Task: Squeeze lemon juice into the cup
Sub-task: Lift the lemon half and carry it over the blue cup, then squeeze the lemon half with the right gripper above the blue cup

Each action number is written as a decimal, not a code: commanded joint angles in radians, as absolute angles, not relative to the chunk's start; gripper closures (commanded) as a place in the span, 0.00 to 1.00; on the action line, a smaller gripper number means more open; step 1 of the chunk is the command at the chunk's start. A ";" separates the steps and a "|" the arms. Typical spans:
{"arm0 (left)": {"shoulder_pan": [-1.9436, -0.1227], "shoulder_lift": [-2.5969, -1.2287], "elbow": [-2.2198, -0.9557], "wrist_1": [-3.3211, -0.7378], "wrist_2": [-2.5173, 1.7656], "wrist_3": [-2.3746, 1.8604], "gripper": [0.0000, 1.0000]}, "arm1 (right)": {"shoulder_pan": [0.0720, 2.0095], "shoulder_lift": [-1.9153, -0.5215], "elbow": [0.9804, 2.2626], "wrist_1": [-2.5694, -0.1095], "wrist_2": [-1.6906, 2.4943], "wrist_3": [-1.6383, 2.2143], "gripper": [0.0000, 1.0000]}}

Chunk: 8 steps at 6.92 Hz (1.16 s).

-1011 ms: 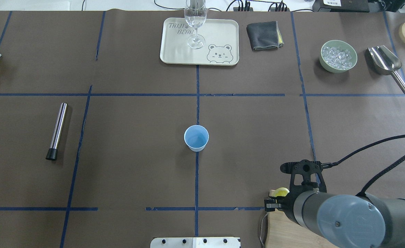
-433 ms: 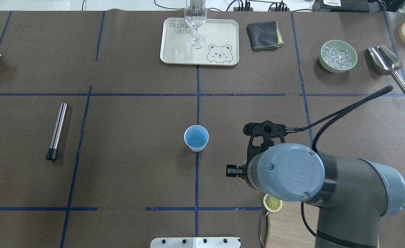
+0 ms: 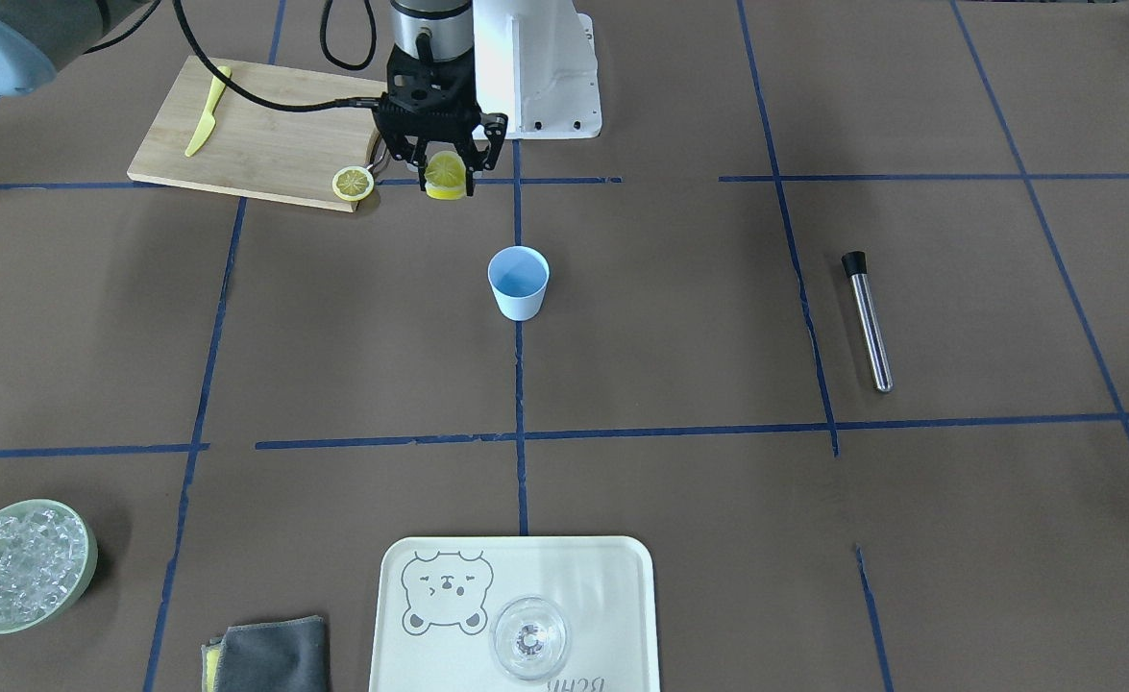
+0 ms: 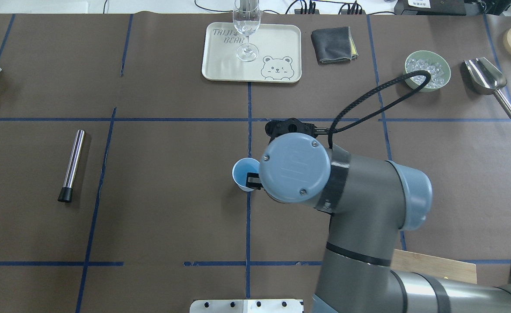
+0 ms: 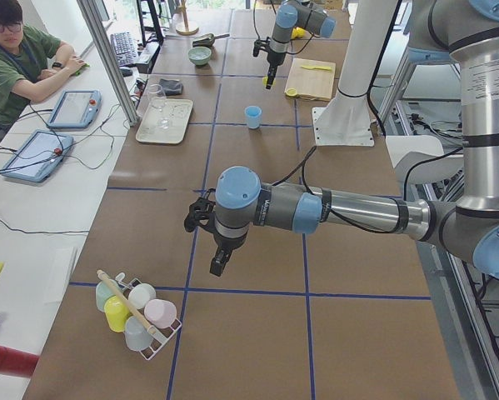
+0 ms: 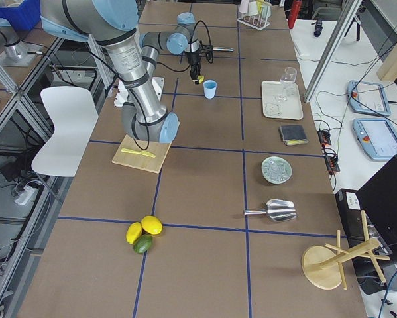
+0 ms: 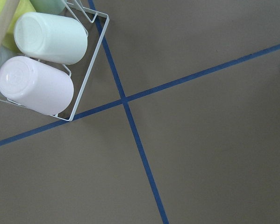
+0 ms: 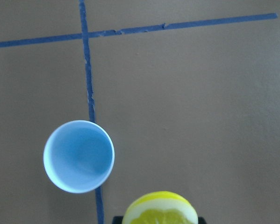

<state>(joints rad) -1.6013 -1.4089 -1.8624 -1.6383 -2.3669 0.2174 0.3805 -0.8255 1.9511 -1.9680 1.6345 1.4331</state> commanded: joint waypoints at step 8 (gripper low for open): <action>-1.601 -1.407 -1.861 -1.638 -2.367 0.216 0.00 | 0.426 -0.683 1.609 -1.802 1.700 1.413 0.00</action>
<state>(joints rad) -1.6015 -1.4066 -1.8615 -1.6383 -2.3670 0.2171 0.4272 -0.6784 1.6037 -1.8028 1.6986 1.4128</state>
